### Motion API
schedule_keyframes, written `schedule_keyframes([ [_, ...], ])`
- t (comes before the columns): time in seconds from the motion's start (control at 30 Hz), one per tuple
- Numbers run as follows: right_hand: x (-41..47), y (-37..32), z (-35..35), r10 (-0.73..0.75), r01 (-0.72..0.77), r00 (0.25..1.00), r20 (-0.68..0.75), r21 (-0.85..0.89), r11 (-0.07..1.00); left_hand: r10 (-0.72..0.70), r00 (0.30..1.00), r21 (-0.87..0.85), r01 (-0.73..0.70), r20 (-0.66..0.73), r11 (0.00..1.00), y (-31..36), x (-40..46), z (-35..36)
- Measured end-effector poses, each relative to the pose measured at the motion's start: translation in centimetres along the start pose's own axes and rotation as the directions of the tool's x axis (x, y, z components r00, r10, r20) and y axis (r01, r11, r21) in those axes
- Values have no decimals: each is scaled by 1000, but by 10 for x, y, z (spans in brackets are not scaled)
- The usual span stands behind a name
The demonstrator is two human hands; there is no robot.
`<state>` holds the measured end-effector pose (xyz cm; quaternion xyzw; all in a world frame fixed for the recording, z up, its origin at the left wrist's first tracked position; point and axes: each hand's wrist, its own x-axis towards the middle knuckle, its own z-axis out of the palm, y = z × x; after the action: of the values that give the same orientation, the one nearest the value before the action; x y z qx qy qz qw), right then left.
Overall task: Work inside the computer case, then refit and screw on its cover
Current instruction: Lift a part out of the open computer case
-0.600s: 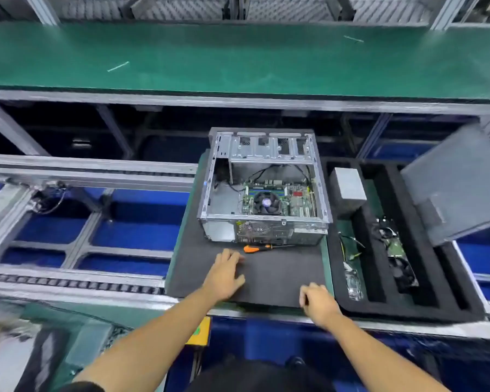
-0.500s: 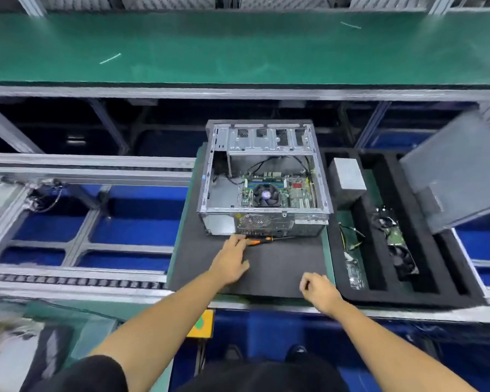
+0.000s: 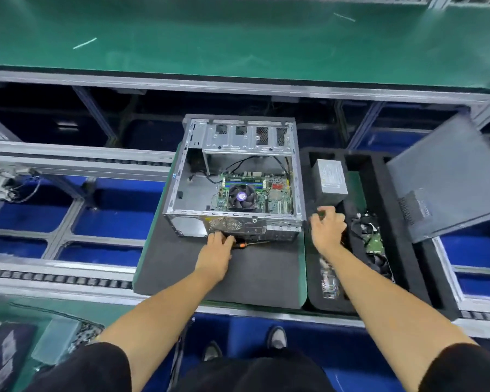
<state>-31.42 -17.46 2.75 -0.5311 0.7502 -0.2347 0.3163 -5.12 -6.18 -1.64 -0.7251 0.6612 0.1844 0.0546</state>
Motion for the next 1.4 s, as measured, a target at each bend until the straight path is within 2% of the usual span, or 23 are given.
schedule_keyframes([
  [0.17,77,-14,-11,80,-46,984,161,-202,978,-86,996,-57,85,-28,995,2,1,8],
  [0.3,121,-22,-9,68,-6,977,201,-297,955,-109,992,-123,100,-66,987,4,1,12],
  [0.43,150,-25,0,127,-34,977,172,-459,888,-127,984,-244,94,-127,965,3,1,9],
  [0.53,160,-28,9,174,-101,980,94,-517,850,-123,979,-245,81,-162,966,4,0,6],
  [0.67,167,-28,17,260,-219,966,11,-501,837,-193,963,-223,148,-191,963,5,3,7],
  [0.87,174,-24,22,289,-293,954,-72,-400,868,-193,954,-203,147,-230,968,2,8,14],
  [1.03,171,-14,19,223,-224,973,-54,-417,881,-139,959,-127,110,-245,986,-4,9,11],
  [1.4,164,-47,-39,42,-95,974,-224,-230,969,42,989,139,-22,-142,990,-16,17,-7],
])
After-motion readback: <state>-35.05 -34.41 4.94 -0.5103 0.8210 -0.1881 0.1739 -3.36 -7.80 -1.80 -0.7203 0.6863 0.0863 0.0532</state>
